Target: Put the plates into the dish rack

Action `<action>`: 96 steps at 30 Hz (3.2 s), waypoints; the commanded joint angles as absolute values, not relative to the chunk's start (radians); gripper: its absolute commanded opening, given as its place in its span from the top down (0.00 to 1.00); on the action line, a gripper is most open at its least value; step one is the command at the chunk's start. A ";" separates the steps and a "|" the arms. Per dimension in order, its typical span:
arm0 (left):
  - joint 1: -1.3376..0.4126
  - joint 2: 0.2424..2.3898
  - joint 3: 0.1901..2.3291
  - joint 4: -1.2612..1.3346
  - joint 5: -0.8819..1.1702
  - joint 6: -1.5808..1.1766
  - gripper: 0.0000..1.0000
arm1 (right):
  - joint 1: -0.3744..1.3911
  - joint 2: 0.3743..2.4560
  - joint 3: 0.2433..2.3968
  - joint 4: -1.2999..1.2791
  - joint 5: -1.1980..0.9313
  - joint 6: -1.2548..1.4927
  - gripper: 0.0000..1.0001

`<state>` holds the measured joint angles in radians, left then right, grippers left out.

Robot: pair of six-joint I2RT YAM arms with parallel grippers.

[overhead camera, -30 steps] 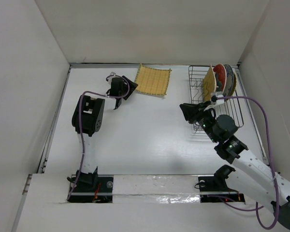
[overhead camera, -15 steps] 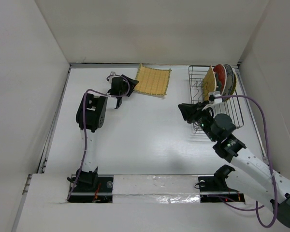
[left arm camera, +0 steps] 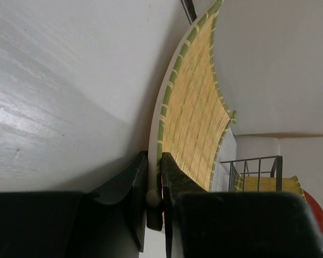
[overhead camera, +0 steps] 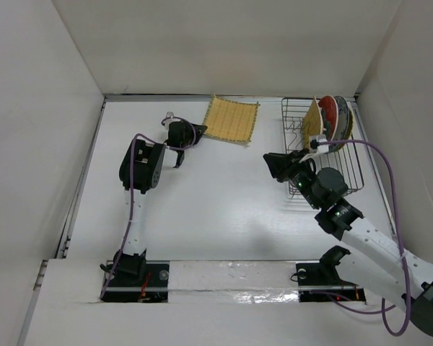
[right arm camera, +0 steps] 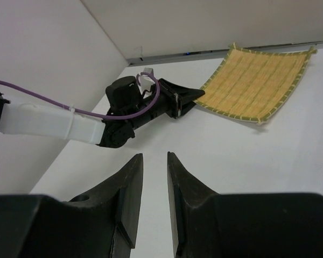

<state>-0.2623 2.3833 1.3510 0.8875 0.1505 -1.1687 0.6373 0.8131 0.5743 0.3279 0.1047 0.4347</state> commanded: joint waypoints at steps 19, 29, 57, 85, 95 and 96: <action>-0.224 1.908 0.849 1.331 0.175 -1.253 1.00 | 0.635 1.052 0.681 0.366 0.163 0.544 0.11; -0.224 1.743 0.738 1.355 0.209 -1.330 1.00 | 0.582 1.278 0.758 0.488 0.146 0.712 0.00; -0.244 1.254 0.471 1.131 0.462 -1.298 1.00 | 0.549 1.505 0.798 0.905 -0.118 0.884 1.00; -0.770 0.773 0.732 0.295 0.187 -0.390 0.21 | 0.387 1.034 0.904 0.511 0.400 0.252 1.00; -0.885 0.674 0.696 0.265 0.048 -0.279 0.23 | 0.302 1.249 1.002 0.718 0.400 0.016 1.00; -0.885 0.664 0.692 0.274 0.049 -0.279 0.23 | 0.302 1.264 1.002 0.774 0.394 -0.024 1.00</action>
